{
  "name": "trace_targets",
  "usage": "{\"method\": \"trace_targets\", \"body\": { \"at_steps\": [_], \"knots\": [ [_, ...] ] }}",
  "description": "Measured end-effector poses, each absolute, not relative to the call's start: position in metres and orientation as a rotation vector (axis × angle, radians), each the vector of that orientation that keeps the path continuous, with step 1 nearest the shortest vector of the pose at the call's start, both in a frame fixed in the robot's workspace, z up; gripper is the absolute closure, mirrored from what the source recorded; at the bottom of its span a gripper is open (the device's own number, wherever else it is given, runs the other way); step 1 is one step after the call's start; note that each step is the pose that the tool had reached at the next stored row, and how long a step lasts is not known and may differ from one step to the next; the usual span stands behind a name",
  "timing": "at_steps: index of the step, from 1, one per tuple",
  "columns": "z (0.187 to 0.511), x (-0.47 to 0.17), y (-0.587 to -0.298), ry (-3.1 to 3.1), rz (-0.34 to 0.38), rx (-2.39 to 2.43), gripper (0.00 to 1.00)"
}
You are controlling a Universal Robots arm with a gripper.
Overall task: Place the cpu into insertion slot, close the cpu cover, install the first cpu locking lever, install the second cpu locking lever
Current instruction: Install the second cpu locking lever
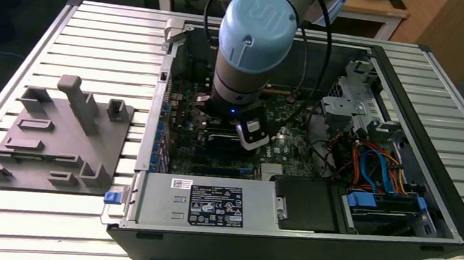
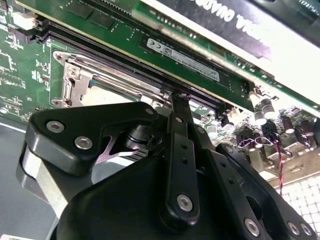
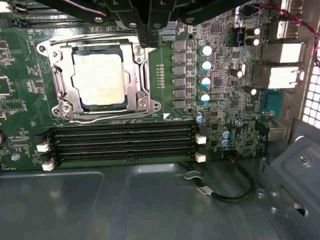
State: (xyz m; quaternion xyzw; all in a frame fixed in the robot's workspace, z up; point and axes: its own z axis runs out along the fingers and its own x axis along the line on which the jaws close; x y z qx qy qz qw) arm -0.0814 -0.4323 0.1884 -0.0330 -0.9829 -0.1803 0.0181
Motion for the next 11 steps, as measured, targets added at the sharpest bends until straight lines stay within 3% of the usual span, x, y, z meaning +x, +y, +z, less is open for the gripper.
{"method": "trace_targets", "body": {
  "at_steps": [11],
  "knots": [
    [0.1869,-0.0830,-0.4288,-3.052,-0.562,-0.102,0.90]
  ]
}}
